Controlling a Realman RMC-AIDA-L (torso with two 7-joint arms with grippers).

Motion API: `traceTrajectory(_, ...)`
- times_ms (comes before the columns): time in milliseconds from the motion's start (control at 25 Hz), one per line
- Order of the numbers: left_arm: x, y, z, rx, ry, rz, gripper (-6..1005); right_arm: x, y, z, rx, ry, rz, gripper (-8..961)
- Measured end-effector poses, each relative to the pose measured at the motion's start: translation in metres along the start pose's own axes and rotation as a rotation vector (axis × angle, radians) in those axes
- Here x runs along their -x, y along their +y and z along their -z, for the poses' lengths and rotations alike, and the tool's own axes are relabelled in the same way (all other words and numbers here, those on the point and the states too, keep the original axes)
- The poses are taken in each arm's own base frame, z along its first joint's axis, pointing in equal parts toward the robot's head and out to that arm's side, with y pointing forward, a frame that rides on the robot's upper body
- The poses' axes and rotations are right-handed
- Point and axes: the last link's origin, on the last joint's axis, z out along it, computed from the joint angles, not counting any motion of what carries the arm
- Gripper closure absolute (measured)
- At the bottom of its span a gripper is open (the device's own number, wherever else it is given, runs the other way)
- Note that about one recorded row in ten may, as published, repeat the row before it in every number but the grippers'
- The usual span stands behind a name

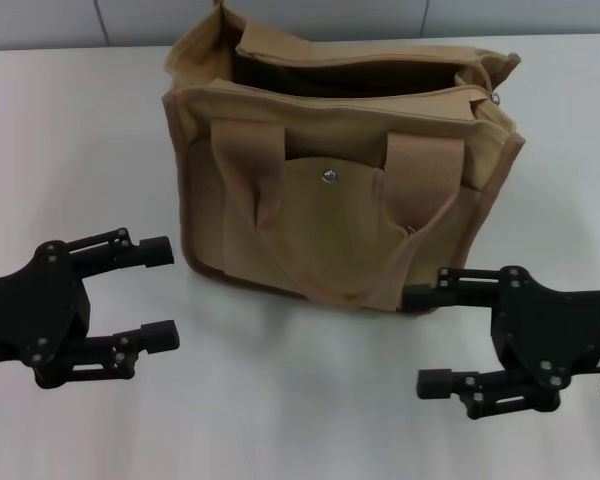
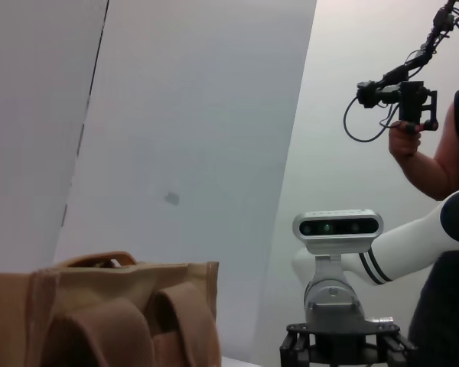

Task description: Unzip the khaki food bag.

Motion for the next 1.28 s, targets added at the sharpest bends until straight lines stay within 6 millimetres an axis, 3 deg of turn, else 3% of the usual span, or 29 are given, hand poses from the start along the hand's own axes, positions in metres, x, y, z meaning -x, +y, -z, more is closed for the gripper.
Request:
traceTrajectory(360,-0.007,-0.002,-0.008,0.04,-0.01,0.039,189,-0.001,-0.001,-0.006,-0.006,-0.02,-0.015,172)
traceTrajectory(1280,0.003,0.006,-0.018,0.017,0.036,-0.025,189,0.009,-0.013,-0.013,-0.036,-0.052,0.02,168)
